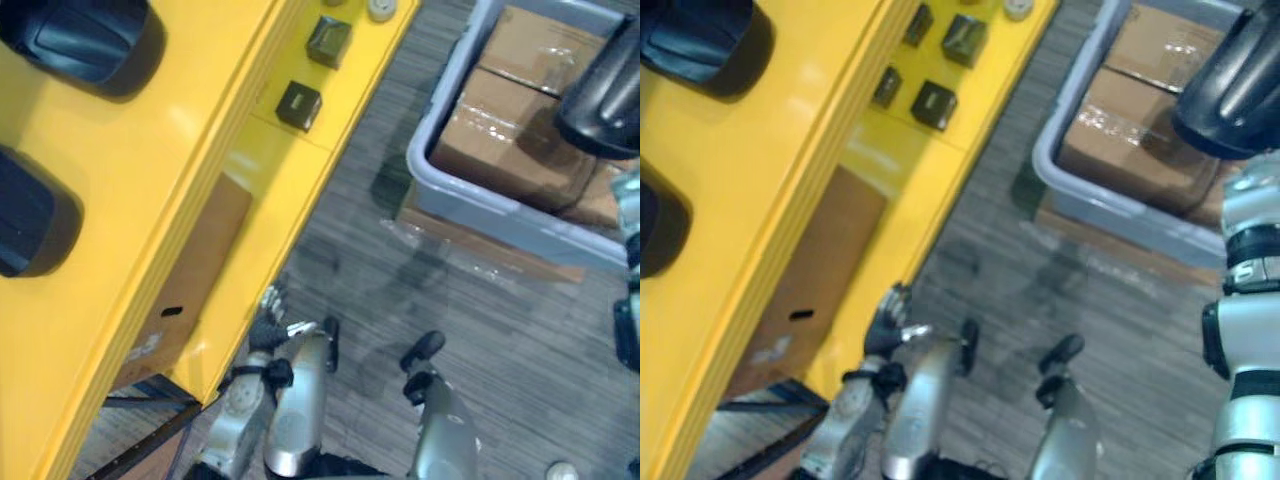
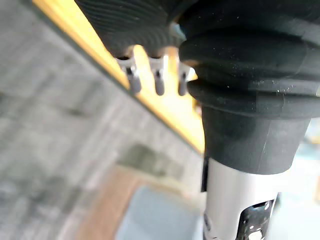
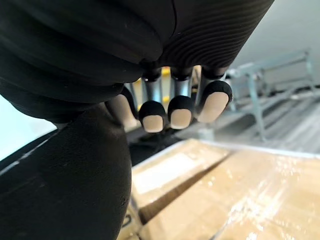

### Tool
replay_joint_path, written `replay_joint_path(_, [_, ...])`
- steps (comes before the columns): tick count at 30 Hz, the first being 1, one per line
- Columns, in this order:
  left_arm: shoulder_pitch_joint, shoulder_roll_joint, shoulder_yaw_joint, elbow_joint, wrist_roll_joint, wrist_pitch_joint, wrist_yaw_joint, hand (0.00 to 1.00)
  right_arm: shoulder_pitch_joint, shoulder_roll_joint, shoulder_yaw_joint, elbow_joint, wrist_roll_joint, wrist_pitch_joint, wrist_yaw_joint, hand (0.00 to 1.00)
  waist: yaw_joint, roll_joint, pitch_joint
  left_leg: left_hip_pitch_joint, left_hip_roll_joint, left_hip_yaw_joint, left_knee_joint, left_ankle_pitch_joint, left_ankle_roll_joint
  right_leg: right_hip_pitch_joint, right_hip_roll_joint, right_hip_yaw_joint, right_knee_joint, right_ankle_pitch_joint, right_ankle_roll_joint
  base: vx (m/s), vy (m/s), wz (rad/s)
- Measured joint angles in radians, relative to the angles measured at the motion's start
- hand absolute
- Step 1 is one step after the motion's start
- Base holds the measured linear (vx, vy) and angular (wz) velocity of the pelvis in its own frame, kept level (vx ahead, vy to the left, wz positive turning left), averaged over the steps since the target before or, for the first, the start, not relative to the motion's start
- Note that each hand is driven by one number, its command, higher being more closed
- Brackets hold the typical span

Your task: Walk over and take plastic housings, then place them on the shelf

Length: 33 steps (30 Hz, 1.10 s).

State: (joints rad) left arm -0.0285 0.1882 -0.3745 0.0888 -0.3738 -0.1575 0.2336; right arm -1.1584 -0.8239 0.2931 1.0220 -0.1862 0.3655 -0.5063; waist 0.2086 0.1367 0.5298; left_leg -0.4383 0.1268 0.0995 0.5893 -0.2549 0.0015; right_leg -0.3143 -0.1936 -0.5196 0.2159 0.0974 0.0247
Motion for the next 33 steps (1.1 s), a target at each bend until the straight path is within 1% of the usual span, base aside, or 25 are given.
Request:
replay_joint_path(1, [-0.017,0.001,0.0,0.0,0.001,0.008,0.0,0.0,0.007,0.01,0.0,-0.018,-0.015,-0.002,0.0,1.0,-0.007,-0.009,-0.002,0.002,0.002,0.002,-0.003,0.001,-0.002,0.002,0.004,0.001,-0.008,0.005,-0.001,-0.07,-0.015,-0.21])
replay_joint_path(2, [-0.056,0.005,0.001,-0.002,0.018,0.03,0.0,0.0,0.025,0.028,0.003,-0.059,-0.04,-0.014,0.0,1.0,-0.02,-0.035,-0.003,0.009,0.004,0.009,-0.013,0.005,-0.008,0.004,0.008,0.006,-0.019,0.013,-0.006,-0.05,-0.01,-0.15])
replay_joint_path(4, [-0.116,0.024,0.003,-0.002,0.029,0.061,-0.001,0.0,0.055,0.059,0.003,-0.128,-0.074,-0.029,0.0,1.0,-0.039,-0.076,-0.005,0.023,0.01,0.023,-0.025,0.009,-0.015,0.009,0.017,0.021,-0.037,0.024,-0.01,-0.05,-0.017,-0.2])
replay_joint_path(5, [-0.163,0.043,0.004,0.0,0.02,0.09,-0.004,0.0,0.082,0.077,0.003,-0.178,-0.101,-0.045,0.001,1.0,-0.056,-0.096,-0.004,0.037,0.019,0.026,-0.025,0.009,-0.015,0.029,0.031,0.025,-0.059,0.035,-0.012,-0.04,-0.021,-0.16])
replay_joint_path(6, [-0.184,0.051,0.006,0.003,0.016,0.104,-0.005,0.0,0.102,0.083,0.003,-0.21,-0.108,-0.052,0.001,1.0,-0.064,-0.105,-0.006,0.044,0.021,0.027,-0.028,0.01,-0.016,0.04,0.036,0.027,-0.071,0.04,-0.013,-0.03,-0.014,-0.18])
replay_joint_path(7, [-0.225,0.065,0.015,0.011,-0.008,0.123,-0.01,0.0,0.143,0.093,0.002,-0.28,-0.134,-0.067,0.001,1.0,-0.071,-0.128,-0.007,0.071,0.025,0.045,-0.042,0.011,-0.018,0.057,0.041,0.034,-0.087,0.045,-0.014,-0.02,0.003,-0.22])
replay_joint_path(8, [-0.259,0.08,0.028,0.016,-0.047,0.152,-0.011,0.0,0.185,0.106,0.0,-0.359,-0.171,-0.086,0.003,1.0,-0.086,-0.145,-0.008,0.097,0.025,0.055,-0.057,0.013,-0.022,0.074,0.044,0.048,-0.101,0.051,-0.014,-0.02,0.01,-0.26])
replay_joint_path(9, [-0.275,0.083,0.036,0.024,-0.064,0.162,-0.012,0.0,0.206,0.114,-0.002,-0.399,-0.19,-0.094,0.003,1.0,-0.092,-0.153,-0.012,0.106,0.025,0.062,-0.063,0.014,-0.023,0.078,0.046,0.054,-0.107,0.054,-0.013,-0.02,0.02,-0.3])
replay_joint_path(10, [-0.313,0.091,0.055,0.053,-0.113,0.183,-0.019,0.0,0.253,0.131,-0.004,-0.484,-0.228,-0.127,0.004,1.0,-0.11,-0.169,-0.018,0.127,0.028,0.077,-0.074,0.015,-0.025,0.094,0.053,0.063,-0.125,0.063,-0.015,-0.01,0.017,-0.2])
replay_joint_path(11, [-0.331,0.092,0.059,0.071,-0.142,0.19,-0.022,0.0,0.276,0.133,-0.006,-0.52,-0.243,-0.14,0.004,1.0,-0.12,-0.171,-0.019,0.134,0.029,0.077,-0.077,0.015,-0.026,0.103,0.055,0.064,-0.132,0.065,-0.014,0.0,0.016,-0.18])
replay_joint_path(12, [-0.352,0.097,0.06,0.092,-0.18,0.192,-0.031,0.0,0.308,0.137,-0.008,-0.563,-0.267,-0.159,0.004,1.0,-0.129,-0.179,-0.024,0.143,0.03,0.081,-0.083,0.016,-0.028,0.109,0.059,0.068,-0.14,0.068,-0.015,-0.01,0.012,-0.17])
replay_joint_path(14, [-0.37,0.12,0.059,0.095,-0.282,0.199,-0.092,0.0,0.373,0.182,-0.015,-0.63,-0.322,-0.206,0.007,1.0,-0.14,-0.211,-0.043,0.18,0.035,0.112,-0.111,0.022,-0.037,0.115,0.067,0.096,-0.147,0.069,-0.016,0.0,0.013,-0.31])
replay_joint_path(15, [-0.375,0.118,0.058,0.096,-0.311,0.205,-0.101,0.0,0.391,0.191,-0.021,-0.643,-0.341,-0.216,0.008,1.0,-0.144,-0.214,-0.045,0.191,0.036,0.115,-0.117,0.022,-0.038,0.124,0.069,0.099,-0.153,0.069,-0.016,0.02,0.013,-0.24])
replay_joint_path(17, [-0.38,0.105,0.058,0.101,-0.384,0.218,-0.12,0.0,0.453,0.217,-0.036,-0.669,-0.393,-0.259,0.011,1.0,-0.151,-0.229,-0.058,0.232,0.036,0.129,-0.146,0.026,-0.045,0.154,0.076,0.109,-0.173,0.072,-0.015,0.03,0.02,-0.13])
replay_joint_path(18, [-0.38,0.097,0.056,0.109,-0.412,0.221,-0.134,0.0,0.481,0.226,-0.036,-0.678,-0.419,-0.278,0.012,1.0,-0.161,-0.236,-0.074,0.244,0.034,0.131,-0.159,0.029,-0.05,0.162,0.078,0.109,-0.182,0.072,-0.015,0.02,0.023,-0.07])
replay_joint_path(19, [-0.38,0.093,0.056,0.118,-0.422,0.223,-0.139,0.0,0.497,0.23,-0.037,-0.688,-0.426,-0.285,0.012,1.0,-0.165,-0.239,-0.085,0.247,0.034,0.132,-0.165,0.031,-0.052,0.163,0.079,0.109,-0.186,0.072,-0.015,0.0,0.0,0.0])
replay_joint_path(21, [-0.382,0.076,0.056,0.161,-0.486,0.231,-0.161,0.0,0.569,0.234,-0.04,-0.731,-0.451,-0.319,0.017,1.0,-0.169,-0.241,-0.115,0.274,0.035,0.135,-0.185,0.033,-0.057,0.192,0.089,0.11,-0.213,0.076,-0.014,0.04,0.03,-0.03])
replay_joint_path(22, [-0.382,0.075,0.054,0.17,-0.497,0.234,-0.169,0.0,0.585,0.238,-0.041,-0.741,-0.457,-0.326,0.022,1.0,-0.169,-0.242,-0.123,0.283,0.035,0.136,-0.193,0.034,-0.059,0.198,0.091,0.11,-0.218,0.076,-0.014,0.05,0.042,-0.05])
replay_joint_path(24, [-0.381,0.075,0.051,0.178,-0.559,0.249,-0.188,0.0,0.635,0.261,-0.042,-0.769,-0.475,-0.356,0.03,1.0,-0.168,-0.243,-0.166,0.309,0.034,0.151,-0.221,0.039,-0.066,0.214,0.097,0.113,-0.236,0.076,-0.014,0.05,0.042,-0.08])
replay_joint_path(26, [-0.381,0.073,0.051,0.178,-0.579,0.249,-0.21,0.0,0.651,0.279,-0.042,-0.776,-0.489,-0.373,0.033,1.0,-0.168,-0.242,-0.197,0.32,0.033,0.156,-0.236,0.043,-0.071,0.22,0.1,0.116,-0.246,0.077,-0.014,0.06,0.058,-0.08])
replay_joint_path(27, [-0.381,0.069,0.051,0.178,-0.606,0.249,-0.22,0.0,0.655,0.286,-0.042,-0.776,-0.495,-0.382,0.037,1.0,-0.168,-0.241,-0.201,0.34,0.032,0.157,-0.245,0.044,-0.073,0.237,0.1,0.117,-0.252,0.077,-0.014,0.05,0.065,-0.02])
replay_joint_path(28, [-0.381,0.065,0.049,0.178,-0.61,0.25,-0.222,0.0,0.658,0.288,-0.042,-0.776,-0.496,-0.386,0.04,1.0,-0.168,-0.241,-0.201,0.353,0.03,0.156,-0.251,0.045,-0.074,0.248,0.101,0.117,-0.256,0.077,-0.013,0.03,0.07,-0.02])
replay_joint_path(33, [-0.38,0.037,0.048,0.188,-0.607,0.252,-0.216,0.0,0.687,0.302,-0.03,-0.775,-0.497,-0.4,0.048,1.0,-0.166,-0.24,-0.253,0.374,0.02,0.156,-0.284,0.052,-0.075,0.266,0.1,0.116,-0.281,0.083,-0.007,0.01,0.065,0.02])
